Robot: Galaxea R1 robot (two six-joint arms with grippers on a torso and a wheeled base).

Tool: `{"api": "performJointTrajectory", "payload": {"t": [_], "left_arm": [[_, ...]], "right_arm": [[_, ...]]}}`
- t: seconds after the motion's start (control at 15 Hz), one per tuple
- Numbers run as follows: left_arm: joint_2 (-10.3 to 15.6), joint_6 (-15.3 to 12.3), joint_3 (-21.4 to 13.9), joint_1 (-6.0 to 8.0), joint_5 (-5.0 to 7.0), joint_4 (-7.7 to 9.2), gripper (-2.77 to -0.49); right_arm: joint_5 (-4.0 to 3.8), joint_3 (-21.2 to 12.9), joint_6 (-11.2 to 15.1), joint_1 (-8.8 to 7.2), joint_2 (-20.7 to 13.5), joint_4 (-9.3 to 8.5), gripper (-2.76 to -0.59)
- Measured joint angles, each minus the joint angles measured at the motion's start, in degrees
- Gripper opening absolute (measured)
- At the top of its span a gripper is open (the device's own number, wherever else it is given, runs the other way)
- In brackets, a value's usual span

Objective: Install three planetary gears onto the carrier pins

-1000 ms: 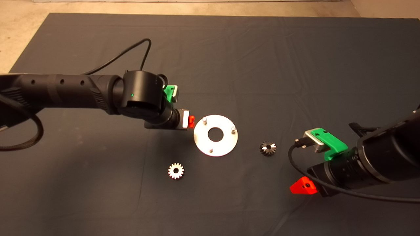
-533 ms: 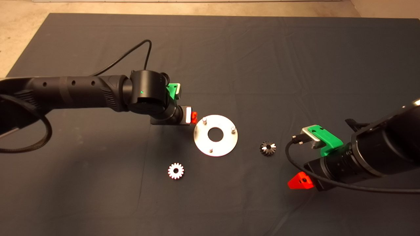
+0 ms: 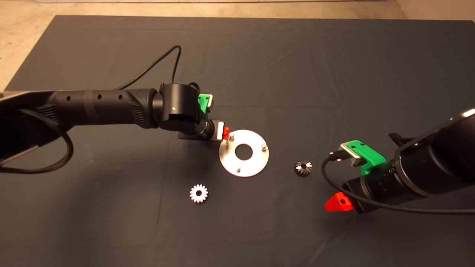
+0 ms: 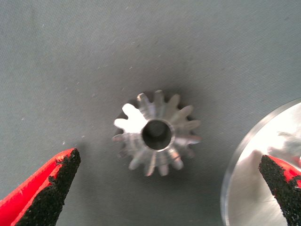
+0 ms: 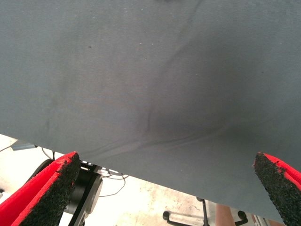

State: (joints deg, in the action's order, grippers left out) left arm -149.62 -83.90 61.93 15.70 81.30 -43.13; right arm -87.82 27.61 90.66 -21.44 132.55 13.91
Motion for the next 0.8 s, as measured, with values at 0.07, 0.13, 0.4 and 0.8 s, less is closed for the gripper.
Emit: {"api": "performJointTrajectory", "payload": {"t": [0.07, 0.13, 0.4, 0.8], "left_arm": [[0.0, 0.52, 0.59, -0.11, -0.01, -0.04, -0.5], [0.03, 0.71, 1.45, -0.21, -0.01, -0.06, -0.5], [0.09, 2.19, 3.06, -0.27, -0.02, -0.24, -0.54], [0.09, 2.61, 3.25, -0.29, -1.45, -0.22, -0.75]], "right_arm": [[0.0, 0.0, 0.0, 0.04, 0.0, 0.0, -0.6], [-0.05, 0.0, 0.0, 0.06, -0.02, 0.0, -0.6], [-0.05, 0.06, -0.01, 0.67, -0.02, 0.01, -0.6], [-0.02, 0.11, -0.01, 1.11, -0.02, 0.01, -0.6]]}}
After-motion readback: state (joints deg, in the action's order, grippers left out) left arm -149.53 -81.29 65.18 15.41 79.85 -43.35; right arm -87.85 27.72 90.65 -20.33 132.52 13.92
